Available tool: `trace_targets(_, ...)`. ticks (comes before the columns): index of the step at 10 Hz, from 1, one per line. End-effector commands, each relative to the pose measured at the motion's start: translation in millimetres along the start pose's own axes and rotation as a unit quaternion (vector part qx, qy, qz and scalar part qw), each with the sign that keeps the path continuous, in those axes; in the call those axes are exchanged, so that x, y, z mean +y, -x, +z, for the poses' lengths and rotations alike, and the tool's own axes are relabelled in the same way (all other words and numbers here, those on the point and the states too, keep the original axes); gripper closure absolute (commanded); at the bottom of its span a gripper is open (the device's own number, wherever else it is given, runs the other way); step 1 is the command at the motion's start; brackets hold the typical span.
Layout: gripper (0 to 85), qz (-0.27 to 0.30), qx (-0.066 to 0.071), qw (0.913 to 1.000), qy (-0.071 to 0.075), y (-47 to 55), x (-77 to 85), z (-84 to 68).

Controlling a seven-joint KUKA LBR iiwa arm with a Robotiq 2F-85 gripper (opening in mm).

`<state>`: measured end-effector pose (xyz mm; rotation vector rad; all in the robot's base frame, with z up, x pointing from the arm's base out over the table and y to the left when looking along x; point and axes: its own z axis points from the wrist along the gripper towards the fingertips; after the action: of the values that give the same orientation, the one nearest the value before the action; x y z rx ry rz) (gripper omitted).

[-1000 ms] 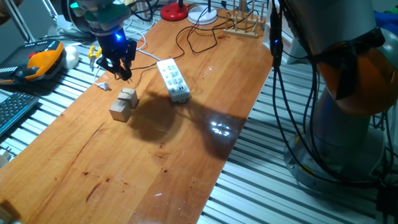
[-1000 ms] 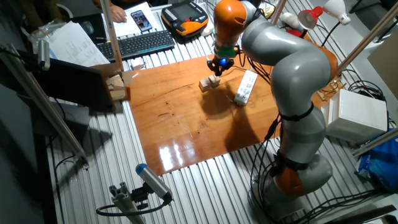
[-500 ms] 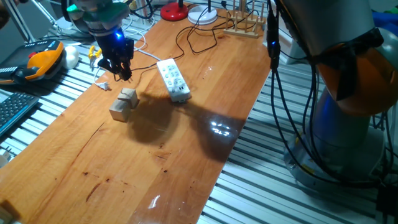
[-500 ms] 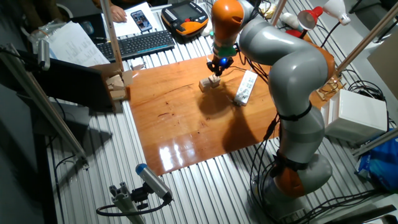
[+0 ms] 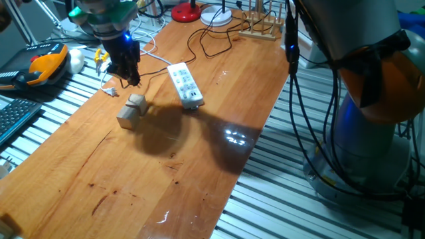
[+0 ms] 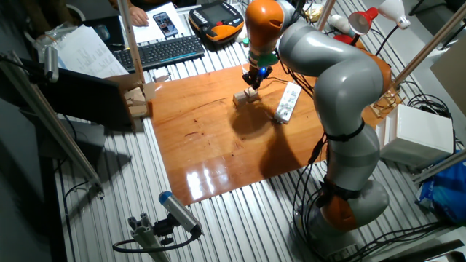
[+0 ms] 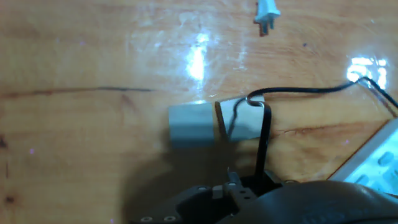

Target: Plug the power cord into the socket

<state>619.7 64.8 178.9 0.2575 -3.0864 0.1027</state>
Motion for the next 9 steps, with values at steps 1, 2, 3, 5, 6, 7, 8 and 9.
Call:
trace_targets(1,85.0,-0.139,-0.011,0.9902,-0.005,-0.4,-15.4,-2.6)
trace_targets(2,85.0,-0.140,-0.011,0.9901,-0.006,-2.2,-29.5,-3.7)
trace_targets(3,85.0,-0.140,-0.012,0.9901,-0.012,-5.6,-45.2,-2.7)
trace_targets(5,85.0,-0.140,-0.023,0.9896,-0.027,-12.0,-70.0,4.0)
trace_targets(6,85.0,-0.140,-0.026,0.9892,-0.036,-15.5,-80.1,5.9)
trace_targets(7,85.0,-0.140,-0.029,0.9892,-0.035,-18.5,-90.5,8.0)
trace_targets(8,85.0,-0.140,-0.031,0.9891,-0.035,-20.9,-99.5,9.8)
trace_targets(9,85.0,-0.140,-0.032,0.9890,-0.036,-23.3,-106.0,11.7)
